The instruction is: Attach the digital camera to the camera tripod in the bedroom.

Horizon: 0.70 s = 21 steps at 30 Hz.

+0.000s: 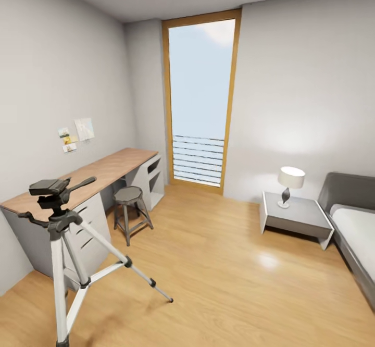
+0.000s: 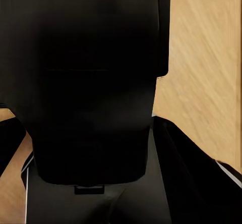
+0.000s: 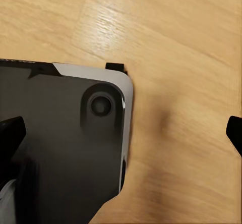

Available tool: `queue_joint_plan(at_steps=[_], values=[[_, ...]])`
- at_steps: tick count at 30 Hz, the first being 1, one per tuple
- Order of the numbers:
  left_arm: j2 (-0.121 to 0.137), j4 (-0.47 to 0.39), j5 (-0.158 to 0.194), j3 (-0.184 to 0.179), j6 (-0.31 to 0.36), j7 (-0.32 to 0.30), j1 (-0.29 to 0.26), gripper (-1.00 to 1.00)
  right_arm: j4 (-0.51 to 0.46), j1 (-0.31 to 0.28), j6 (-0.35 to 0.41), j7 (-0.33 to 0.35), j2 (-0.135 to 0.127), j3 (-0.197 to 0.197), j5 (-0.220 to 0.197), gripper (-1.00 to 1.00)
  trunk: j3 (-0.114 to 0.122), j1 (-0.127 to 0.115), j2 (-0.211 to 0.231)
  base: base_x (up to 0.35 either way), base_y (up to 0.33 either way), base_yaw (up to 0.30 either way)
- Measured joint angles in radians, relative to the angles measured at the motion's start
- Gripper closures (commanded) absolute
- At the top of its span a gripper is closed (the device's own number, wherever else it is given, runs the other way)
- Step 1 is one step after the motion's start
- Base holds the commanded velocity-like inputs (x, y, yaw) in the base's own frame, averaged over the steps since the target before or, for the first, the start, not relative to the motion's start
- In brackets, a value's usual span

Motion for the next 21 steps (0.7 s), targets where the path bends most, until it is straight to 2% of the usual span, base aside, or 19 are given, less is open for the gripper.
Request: queue_joint_plan(at_steps=[21], values=[[0.004,0.000,0.000,0.000,0.004,0.000,0.000,1.00,0.000,-0.001,-0.001,-0.001,-0.001,0.001,-0.001,-1.00,0.000,0.000,0.000,0.316,-0.002,0.010]])
